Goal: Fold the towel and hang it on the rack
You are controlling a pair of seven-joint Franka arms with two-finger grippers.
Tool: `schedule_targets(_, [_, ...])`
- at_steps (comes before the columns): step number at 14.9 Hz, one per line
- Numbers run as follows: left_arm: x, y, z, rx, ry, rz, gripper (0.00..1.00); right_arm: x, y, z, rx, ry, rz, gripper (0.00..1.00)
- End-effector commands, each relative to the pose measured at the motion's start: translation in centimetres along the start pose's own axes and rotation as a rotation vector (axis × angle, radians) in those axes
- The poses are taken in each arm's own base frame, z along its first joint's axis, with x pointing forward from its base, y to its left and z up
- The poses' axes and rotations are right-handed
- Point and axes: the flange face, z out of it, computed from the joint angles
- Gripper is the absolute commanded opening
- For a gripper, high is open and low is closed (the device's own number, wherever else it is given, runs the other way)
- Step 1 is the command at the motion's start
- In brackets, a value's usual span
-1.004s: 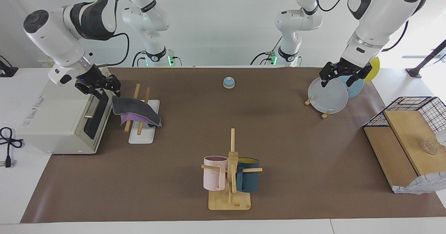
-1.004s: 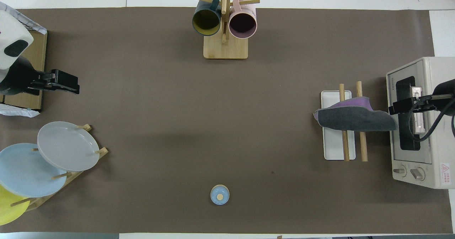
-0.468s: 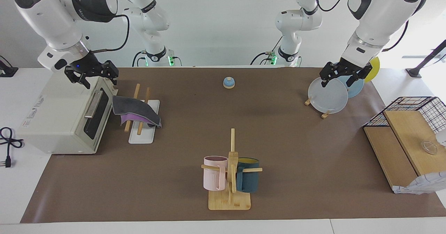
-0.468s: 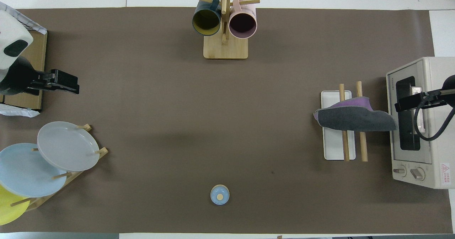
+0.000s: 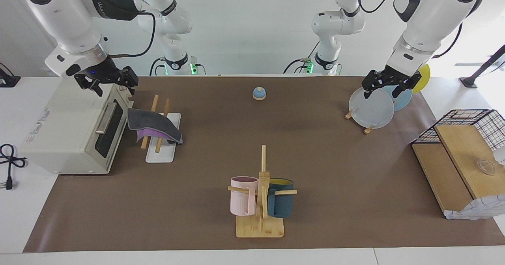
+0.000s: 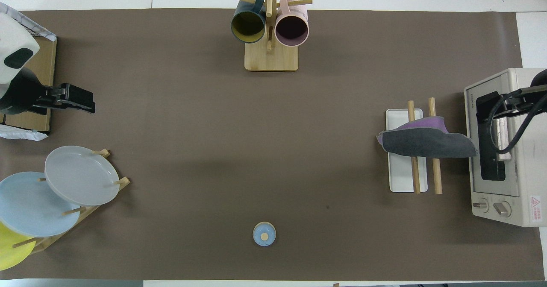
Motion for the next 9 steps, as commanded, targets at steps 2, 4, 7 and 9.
schedule_targets(2, [-0.1,-0.4,-0.4,-0.004,0.006,0.002,1.00,0.4,0.0,-1.3,-0.021,0.009,0.022,1.00])
schedule_targets(4, [-0.1,-0.3,-0.4,-0.005,0.006,0.003,1.00,0.6,0.2,-0.9,-0.013,0.003,0.024,1.00])
schedule_targets(7, [-0.1,-0.3,-0.4,-0.005,0.006,0.003,1.00,0.3,2.1,-0.6,0.032,-0.001,0.066,1.00])
schedule_targets(9, [-0.1,-0.3,-0.4,-0.004,0.006,0.003,1.00,0.0,2.2,-0.7,0.041,-0.002,0.068,1.00])
